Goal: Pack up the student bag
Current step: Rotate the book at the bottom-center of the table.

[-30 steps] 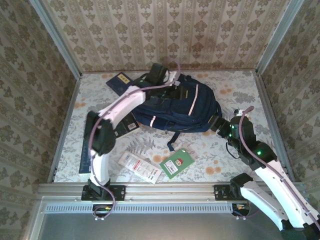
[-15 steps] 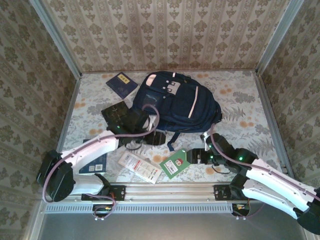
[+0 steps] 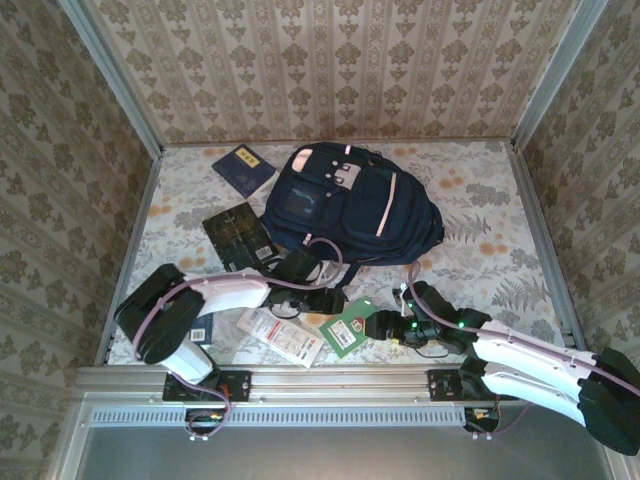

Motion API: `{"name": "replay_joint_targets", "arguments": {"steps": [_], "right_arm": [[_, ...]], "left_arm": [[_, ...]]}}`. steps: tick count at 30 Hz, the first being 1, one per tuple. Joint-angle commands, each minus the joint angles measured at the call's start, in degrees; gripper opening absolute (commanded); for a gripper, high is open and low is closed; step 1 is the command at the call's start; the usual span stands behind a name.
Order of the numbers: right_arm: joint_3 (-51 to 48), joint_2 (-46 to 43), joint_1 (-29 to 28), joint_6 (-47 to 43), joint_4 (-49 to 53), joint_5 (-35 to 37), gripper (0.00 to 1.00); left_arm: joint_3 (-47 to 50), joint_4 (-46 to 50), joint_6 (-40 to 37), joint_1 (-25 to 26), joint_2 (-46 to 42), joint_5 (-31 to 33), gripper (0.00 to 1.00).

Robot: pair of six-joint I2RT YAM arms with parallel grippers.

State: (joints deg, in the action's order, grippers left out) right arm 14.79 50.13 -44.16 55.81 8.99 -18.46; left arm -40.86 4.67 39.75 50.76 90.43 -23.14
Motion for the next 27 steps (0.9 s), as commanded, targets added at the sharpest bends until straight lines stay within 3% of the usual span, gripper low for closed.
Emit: {"name": "replay_joint_targets", "arguments": {"steps": [1,7,13,22,27], "right_arm": [[-1.0,1.4,-0.1,2.9,-6.6,0.8,0.84],[0.2,7.2,2.1,3.5,-12.4,1.6,0.83],[-0.6,9.0,7.8,10.8,-22.4,0.1,0.80],[0.9,9.5,8.1,15.0,-28.2,-3.8,0.80],[-0.1,8.8,8.1,14.4,-26.8,-1.6,0.79]], "left_arm": [[-1.8,-6.6,1.9,2.1,4.7,-4.8,0.63],[-1.9,-8.7,2.6,2.7,6.0,-6.8,0.61],[-1.3,-10.4,3.3,2.7,5.7,-9.0,0.58],[-1.0,-12.5,3.9,2.8,5.7,-10.7,0.56],[-0.6,-14.3,4.4,2.8,5.9,-11.6,0.50]]}}
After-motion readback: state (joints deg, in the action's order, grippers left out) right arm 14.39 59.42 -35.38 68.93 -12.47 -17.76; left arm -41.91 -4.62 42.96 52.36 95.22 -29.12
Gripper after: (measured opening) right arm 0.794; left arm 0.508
